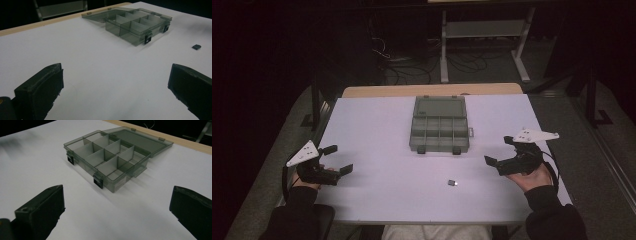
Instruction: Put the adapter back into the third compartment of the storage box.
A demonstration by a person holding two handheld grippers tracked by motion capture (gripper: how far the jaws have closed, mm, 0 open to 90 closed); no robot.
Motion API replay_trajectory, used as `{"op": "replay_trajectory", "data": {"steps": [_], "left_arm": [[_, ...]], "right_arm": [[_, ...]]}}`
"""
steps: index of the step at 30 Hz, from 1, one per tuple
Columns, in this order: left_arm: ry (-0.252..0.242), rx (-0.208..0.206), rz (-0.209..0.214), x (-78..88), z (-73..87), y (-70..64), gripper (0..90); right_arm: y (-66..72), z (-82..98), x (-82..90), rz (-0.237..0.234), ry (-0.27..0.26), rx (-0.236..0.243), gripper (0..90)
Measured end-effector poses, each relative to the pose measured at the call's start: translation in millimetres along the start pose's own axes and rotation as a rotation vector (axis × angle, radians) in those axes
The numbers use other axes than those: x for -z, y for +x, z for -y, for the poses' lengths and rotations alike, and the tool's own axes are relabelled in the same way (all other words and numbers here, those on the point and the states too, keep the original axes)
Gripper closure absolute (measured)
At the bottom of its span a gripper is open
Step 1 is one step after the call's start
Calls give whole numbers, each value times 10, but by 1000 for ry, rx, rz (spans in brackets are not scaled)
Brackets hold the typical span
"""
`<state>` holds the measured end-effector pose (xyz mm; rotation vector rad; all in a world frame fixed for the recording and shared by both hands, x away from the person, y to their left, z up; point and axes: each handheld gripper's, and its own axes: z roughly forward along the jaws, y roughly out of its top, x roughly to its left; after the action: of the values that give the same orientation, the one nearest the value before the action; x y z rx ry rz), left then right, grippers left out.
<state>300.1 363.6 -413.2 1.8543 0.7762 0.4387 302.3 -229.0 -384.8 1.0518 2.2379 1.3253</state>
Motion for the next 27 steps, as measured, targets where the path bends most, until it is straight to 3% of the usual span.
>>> {"op": "replay_trajectory", "data": {"steps": [13, 27], "left_arm": [[2, 0, -1, 0, 1, -1, 0], [-1, -2, -3, 2, -1, -5, 0]], "right_arm": [[129, -111, -128, -69, 52, 28, 0], [204, -160, -242, -102, 83, 52, 0]]}}
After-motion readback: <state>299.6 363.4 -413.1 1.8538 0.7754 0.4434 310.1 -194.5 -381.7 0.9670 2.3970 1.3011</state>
